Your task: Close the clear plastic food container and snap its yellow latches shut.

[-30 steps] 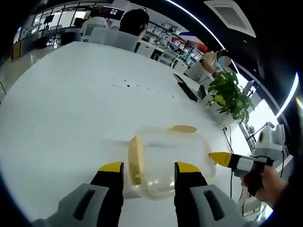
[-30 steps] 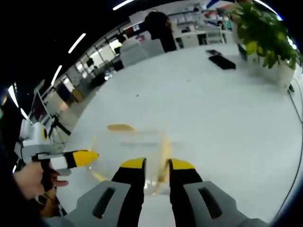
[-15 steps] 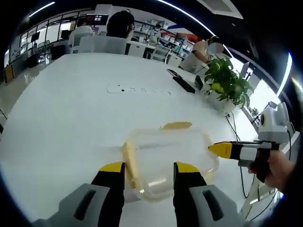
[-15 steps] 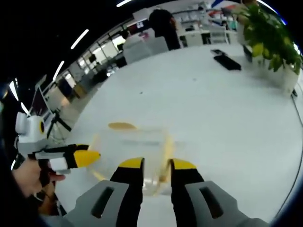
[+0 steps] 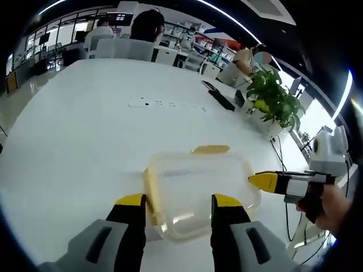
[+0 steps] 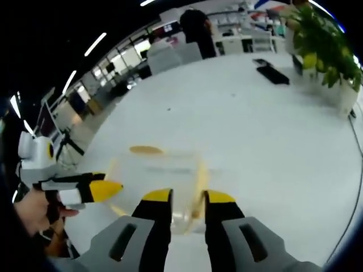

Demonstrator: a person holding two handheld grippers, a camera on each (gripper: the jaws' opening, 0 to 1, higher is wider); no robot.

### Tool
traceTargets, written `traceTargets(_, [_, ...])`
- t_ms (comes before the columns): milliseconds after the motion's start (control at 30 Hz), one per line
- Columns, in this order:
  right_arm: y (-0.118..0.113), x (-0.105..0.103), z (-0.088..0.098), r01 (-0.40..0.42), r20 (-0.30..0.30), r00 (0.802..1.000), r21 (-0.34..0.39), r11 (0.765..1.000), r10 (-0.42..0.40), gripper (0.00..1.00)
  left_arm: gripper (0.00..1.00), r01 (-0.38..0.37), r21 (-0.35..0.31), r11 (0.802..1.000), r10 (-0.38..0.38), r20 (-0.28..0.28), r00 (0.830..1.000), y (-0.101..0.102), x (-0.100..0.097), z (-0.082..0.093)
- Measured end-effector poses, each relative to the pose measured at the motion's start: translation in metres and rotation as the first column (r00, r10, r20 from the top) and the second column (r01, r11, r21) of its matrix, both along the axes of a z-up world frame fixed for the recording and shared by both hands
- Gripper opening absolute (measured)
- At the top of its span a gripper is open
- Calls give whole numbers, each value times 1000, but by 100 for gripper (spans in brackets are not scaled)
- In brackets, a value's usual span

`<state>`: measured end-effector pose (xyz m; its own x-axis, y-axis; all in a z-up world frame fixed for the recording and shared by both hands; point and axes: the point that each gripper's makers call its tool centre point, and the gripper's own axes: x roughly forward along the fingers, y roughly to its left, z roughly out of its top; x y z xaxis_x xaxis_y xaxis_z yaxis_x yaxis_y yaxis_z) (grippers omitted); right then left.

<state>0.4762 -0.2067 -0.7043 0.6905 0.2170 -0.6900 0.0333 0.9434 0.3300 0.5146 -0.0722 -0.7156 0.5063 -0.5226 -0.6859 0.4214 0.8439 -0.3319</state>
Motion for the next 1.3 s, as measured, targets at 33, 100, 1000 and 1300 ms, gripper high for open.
traceTargets(33, [0, 1, 0, -3, -4, 1000, -8, 1000, 3, 18, 37, -8, -3, 1000, 8, -7, 1000, 1, 1, 0])
traceTargets(100, [-1, 5, -2, -14, -11, 1000, -26, 1000, 14, 17, 36, -10, 2, 1000, 10, -18, 1000, 0, 2, -1])
traceTargets(1000, [1, -4, -6, -46, -53, 998, -80, 996, 42, 14, 29, -57, 11, 998, 57, -49, 997, -4, -4, -1])
traceTargets(1300, [-3, 3, -7, -34, -45, 998, -54, 998, 31, 17, 33, -51, -8, 999, 50, -44, 998, -1, 3, -2])
